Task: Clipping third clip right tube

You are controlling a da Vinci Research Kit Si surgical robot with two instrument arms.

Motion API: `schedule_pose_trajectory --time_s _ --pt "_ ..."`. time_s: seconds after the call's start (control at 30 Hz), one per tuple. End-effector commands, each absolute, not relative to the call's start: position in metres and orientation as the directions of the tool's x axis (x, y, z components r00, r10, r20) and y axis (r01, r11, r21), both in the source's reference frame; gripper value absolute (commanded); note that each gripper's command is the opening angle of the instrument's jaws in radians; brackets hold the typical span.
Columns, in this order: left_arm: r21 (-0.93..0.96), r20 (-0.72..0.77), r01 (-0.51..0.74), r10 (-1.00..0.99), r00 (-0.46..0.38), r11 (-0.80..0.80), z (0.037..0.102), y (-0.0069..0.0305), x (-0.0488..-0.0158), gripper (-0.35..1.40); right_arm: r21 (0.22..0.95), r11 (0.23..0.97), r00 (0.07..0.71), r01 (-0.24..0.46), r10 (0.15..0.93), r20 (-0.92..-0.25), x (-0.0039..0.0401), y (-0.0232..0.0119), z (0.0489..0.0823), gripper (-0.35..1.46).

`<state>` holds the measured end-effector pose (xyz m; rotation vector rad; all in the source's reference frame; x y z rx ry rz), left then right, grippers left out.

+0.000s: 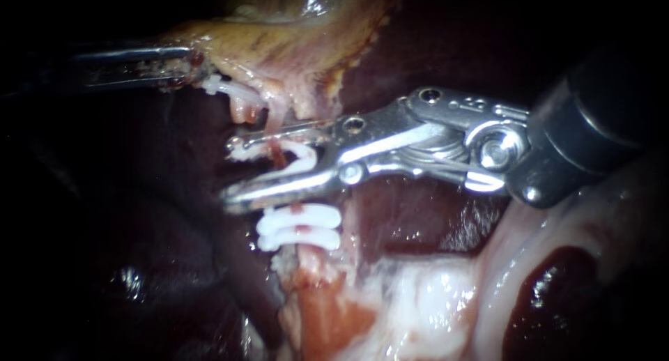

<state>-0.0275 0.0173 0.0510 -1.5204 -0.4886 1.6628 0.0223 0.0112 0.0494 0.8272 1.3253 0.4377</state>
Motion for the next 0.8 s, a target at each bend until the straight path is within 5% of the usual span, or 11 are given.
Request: schedule_pose_trajectory --time_s 0.03,0.33,0.8 --pt "-0.745 -0.637 -0.302 0.769 0.056 -0.595 0.051 0.0173 -0.0275 -0.35 0.741 0.65 0.222 0.169 0.708 -0.671 0.0222 0.0113 0.0494 0.05" --pt "-0.744 -0.637 -0.303 0.769 0.056 -0.595 0.0511 0.0173 -0.0275 -0.35 0.791 0.594 0.232 0.15 0.756 -0.612 0.0216 0.0113 0.0493 -0.35" --pt "-0.744 -0.638 -0.303 0.768 0.056 -0.596 0.0512 0.0173 -0.0276 -0.35 0.807 0.578 0.255 0.118 0.768 -0.587 0.0212 0.0105 0.0499 -0.35"
